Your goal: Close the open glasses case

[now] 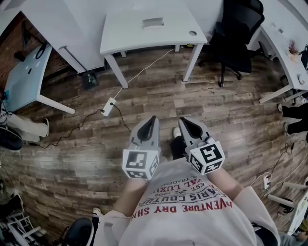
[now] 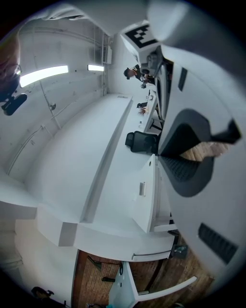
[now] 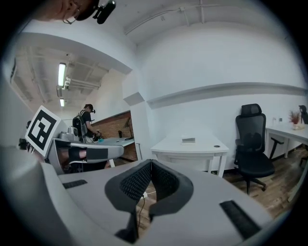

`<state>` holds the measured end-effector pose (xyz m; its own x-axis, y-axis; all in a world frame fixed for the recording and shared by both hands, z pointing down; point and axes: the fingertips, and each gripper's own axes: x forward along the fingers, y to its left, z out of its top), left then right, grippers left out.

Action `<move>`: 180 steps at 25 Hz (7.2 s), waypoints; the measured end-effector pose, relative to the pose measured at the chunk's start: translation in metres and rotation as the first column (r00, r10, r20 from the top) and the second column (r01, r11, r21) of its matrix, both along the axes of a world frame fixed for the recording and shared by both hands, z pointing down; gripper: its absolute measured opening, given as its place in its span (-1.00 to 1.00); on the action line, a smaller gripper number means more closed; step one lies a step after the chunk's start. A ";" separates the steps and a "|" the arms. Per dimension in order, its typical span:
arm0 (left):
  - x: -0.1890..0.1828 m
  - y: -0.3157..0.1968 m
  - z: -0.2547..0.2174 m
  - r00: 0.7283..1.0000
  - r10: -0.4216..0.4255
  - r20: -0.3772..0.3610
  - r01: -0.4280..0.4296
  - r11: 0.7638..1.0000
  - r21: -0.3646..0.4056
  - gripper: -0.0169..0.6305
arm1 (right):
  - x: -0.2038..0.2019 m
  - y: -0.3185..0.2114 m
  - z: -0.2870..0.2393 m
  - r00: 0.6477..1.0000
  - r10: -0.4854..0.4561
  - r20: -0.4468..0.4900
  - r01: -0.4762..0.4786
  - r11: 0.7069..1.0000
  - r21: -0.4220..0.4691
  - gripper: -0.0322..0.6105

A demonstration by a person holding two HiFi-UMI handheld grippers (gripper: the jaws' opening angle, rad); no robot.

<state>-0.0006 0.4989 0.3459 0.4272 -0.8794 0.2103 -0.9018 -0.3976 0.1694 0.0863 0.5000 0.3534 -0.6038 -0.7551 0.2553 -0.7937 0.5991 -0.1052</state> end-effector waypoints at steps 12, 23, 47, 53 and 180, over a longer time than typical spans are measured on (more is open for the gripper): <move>-0.002 -0.114 -0.003 0.993 -0.112 0.033 0.113 0.994 -0.012 -0.95 | 0.007 -0.132 0.001 0.996 -0.085 -0.021 0.085 0.996 -0.015 -0.86; 0.036 -0.240 -0.012 0.981 -0.189 0.044 0.190 0.982 -0.006 -0.95 | 0.042 -0.268 -0.015 0.980 -0.199 -0.022 0.199 0.980 -0.009 -0.86; 0.005 -0.488 0.007 0.998 -0.058 -0.006 0.057 0.996 -0.073 -0.95 | 0.059 -0.495 0.013 0.998 0.021 -0.067 -0.026 0.997 -0.067 -0.86; -0.042 -0.576 0.004 1.000 0.003 0.013 -0.002 0.997 -0.075 -0.95 | 0.019 -0.575 0.013 0.992 0.102 -0.073 -0.109 0.990 -0.095 -0.86; -0.087 -0.769 0.117 0.998 0.060 -0.014 -0.061 0.947 -0.315 -0.95 | -0.065 -0.792 0.103 0.994 0.074 -0.081 -0.092 0.964 -0.248 -0.86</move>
